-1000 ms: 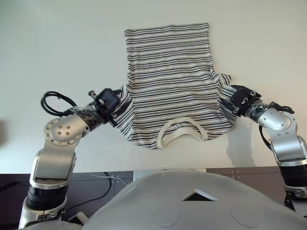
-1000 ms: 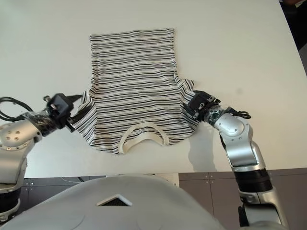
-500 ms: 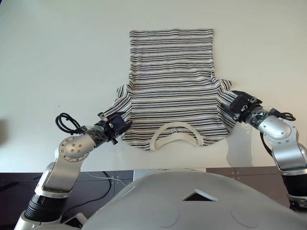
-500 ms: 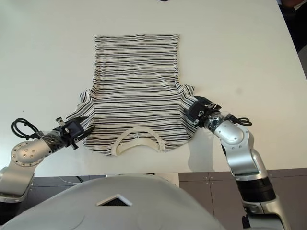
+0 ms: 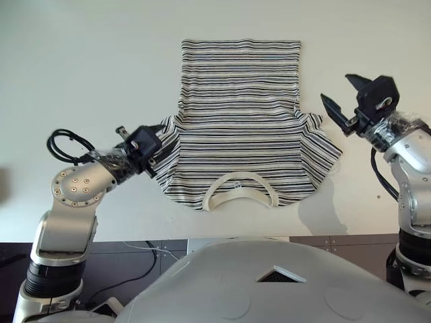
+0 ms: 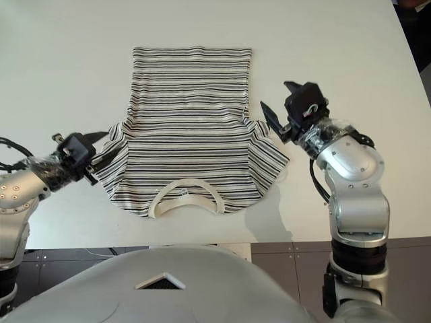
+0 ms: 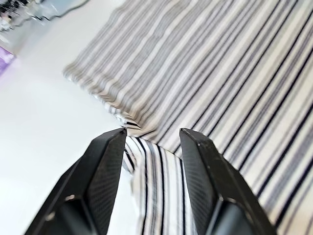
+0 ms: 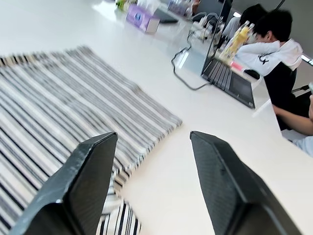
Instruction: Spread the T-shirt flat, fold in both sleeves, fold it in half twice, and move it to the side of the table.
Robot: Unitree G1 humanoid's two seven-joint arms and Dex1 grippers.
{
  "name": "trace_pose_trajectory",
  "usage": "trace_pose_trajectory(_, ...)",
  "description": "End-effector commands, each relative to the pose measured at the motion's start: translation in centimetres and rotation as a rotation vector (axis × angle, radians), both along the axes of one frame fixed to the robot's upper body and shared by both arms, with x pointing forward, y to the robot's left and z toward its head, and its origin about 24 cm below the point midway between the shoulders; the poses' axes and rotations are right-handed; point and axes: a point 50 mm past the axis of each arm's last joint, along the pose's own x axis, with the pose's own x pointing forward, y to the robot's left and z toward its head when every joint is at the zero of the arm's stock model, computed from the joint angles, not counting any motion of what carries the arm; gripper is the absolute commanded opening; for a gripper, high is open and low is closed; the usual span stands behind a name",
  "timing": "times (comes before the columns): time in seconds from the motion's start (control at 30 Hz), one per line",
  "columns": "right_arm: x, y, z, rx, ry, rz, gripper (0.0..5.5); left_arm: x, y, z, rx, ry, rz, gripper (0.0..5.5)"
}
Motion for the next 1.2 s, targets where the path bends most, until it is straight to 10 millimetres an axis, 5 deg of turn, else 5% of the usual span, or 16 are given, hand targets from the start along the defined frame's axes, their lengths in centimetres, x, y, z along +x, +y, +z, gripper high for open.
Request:
trace_pose_trajectory(0.03,0.0,2.4,-1.1,0.018,-0.025,-0.022,2.74,1.9,5.1,-0.7,0.395,-0.083,0.089,2.0)
trace_pose_trajectory(0.1,-0.3,3.5,-2.3,0.006,-0.031,-0.034,2.74,1.1,8.6,-2.4,0.651,-0.038,-0.015,2.0)
trace_pose_trajectory(0.17,-0.7,4.1,-3.5,-0.007,-0.033,-0.057,2.74,0.6,9.9,-2.9,0.702,-0.025,-0.13,2.0)
trace_pose_trajectory(0.47,-1.2,5.1,-5.7,-0.026,-0.035,-0.088,2.78,-2.9,8.5,-5.7,0.602,0.095,-0.576,2.55)
trace_pose_trajectory(0.7,-0.8,5.2,-5.9,-0.038,-0.038,-0.063,2.78,-3.0,7.5,-8.2,0.603,0.035,-0.563,2.55)
trace_pose_trajectory(1.07,-1.0,4.9,-6.2,-0.06,-0.019,-0.043,2.78,-6.8,6.9,-11.3,0.644,-0.082,-0.536,2.55)
trace_pose_trajectory(1.2,-0.8,4.8,-6.2,-0.069,-0.018,-0.033,2.78,-5.9,6.8,-11.8,0.687,-0.124,-0.547,2.55)
